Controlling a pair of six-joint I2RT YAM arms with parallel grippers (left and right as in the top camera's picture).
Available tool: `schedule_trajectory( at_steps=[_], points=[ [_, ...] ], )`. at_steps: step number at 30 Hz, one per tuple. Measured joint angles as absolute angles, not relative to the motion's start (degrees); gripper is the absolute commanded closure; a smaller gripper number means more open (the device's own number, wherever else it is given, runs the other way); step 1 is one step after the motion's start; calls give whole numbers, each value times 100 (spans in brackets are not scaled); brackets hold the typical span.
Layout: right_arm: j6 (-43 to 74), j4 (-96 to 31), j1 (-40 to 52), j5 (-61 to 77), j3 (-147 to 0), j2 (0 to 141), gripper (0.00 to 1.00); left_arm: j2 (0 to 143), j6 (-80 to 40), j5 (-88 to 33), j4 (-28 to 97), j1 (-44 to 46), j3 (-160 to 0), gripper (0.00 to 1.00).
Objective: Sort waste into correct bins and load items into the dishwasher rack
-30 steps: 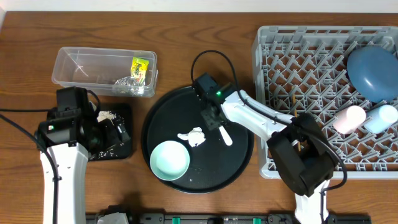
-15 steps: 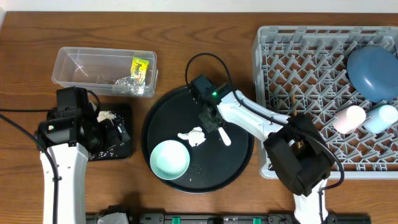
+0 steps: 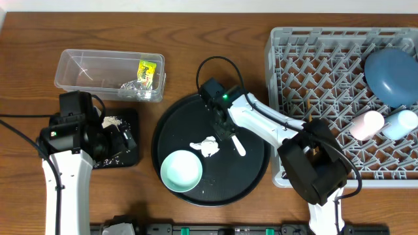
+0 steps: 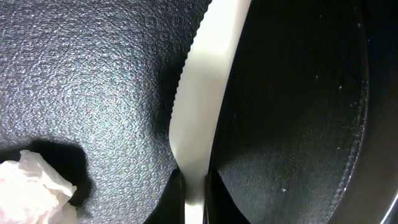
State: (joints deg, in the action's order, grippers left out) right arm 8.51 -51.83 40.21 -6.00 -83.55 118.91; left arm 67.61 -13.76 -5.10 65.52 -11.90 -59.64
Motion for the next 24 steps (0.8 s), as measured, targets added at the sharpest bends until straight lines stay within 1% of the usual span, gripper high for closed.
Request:
schedule_trajectory(
  at_steps=[12, 19, 24],
  points=[
    [851, -5194, 3929, -244, -8359, 11856, 99, 6761, -1376, -510, 6552, -1192, -5964, 1],
    [819, -5288, 3931, 421, -8359, 11843, 99, 6761, -1376, -510, 6552, -1192, -5964, 1],
    [803, -5334, 3931, 650, -8359, 11843, 99, 6761, -1376, -510, 6552, -1192, -5964, 1]
  ],
)
